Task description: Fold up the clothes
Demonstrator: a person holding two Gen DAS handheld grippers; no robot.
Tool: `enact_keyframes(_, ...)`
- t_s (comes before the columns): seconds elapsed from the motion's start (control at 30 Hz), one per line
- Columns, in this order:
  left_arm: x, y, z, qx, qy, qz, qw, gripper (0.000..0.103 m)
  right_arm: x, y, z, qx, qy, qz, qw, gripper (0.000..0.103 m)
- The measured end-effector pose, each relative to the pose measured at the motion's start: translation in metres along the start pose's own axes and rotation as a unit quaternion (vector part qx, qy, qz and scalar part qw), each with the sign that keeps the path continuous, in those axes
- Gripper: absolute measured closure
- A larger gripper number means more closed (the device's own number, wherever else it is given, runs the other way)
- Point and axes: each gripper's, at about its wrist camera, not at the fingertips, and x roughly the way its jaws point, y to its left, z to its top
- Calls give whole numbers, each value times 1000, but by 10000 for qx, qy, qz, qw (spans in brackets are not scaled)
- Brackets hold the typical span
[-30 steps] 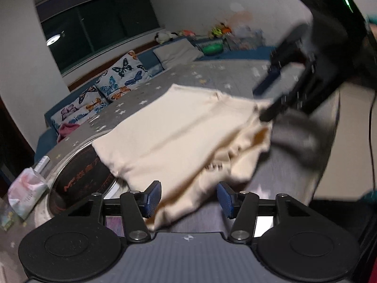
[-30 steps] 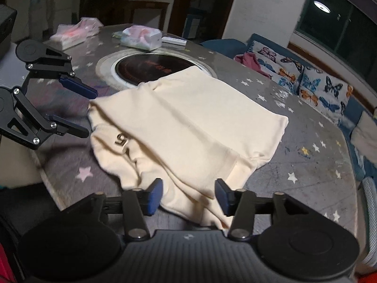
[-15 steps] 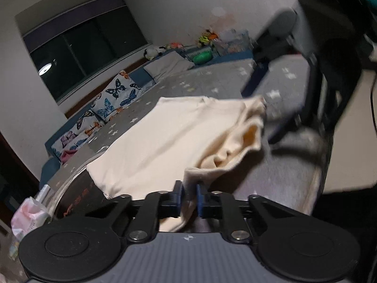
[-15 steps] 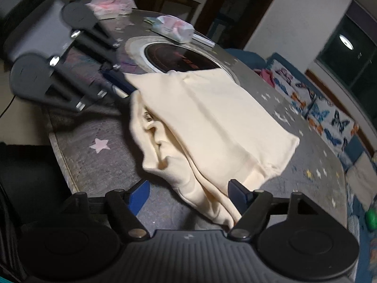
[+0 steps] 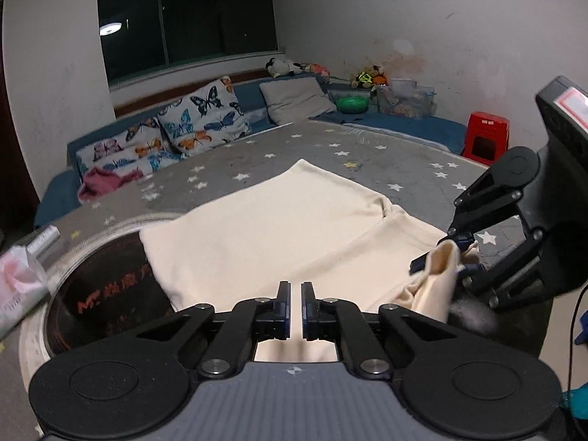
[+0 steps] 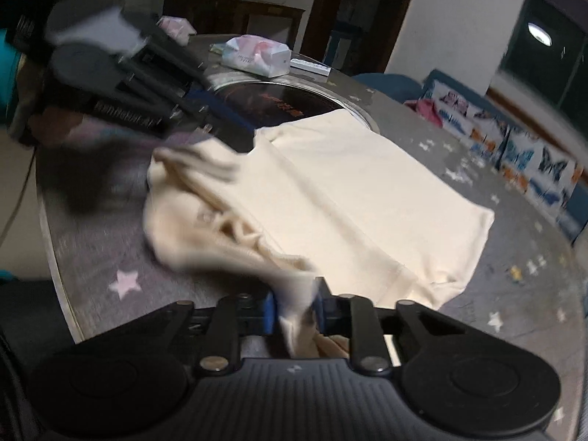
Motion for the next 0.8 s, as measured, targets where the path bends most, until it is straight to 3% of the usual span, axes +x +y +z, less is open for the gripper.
enact_keyframes(0.1,-14,-1,-10,25,-38,-75,10000,85,-3,-13,5,383,-23,153,9991,89)
enact_keyframes(0.17,-24,-5,-18,101,-29,-109,9999,57,-6,-23,8,648,-43,255,9976,89)
enact_keyframes(0.23,-34,-13,-27,341,-59,-73,9994,46,-8,-33,10,953,-65,355,9948,89)
enact_keyframes(0.4,-39,-37,-41,964,-27,4,9953,29,-6,-52,17,1543,-68,562,9864,89)
enact_keyframes(0.63,-10,-49,-48,1570,169,496,9862,31,-1,-62,20,1926,-25,609,9794,89)
enact_keyframes(0.8,-5,-47,-51,1859,160,691,9800,63,-3,-57,19,1754,-84,433,9835,89)
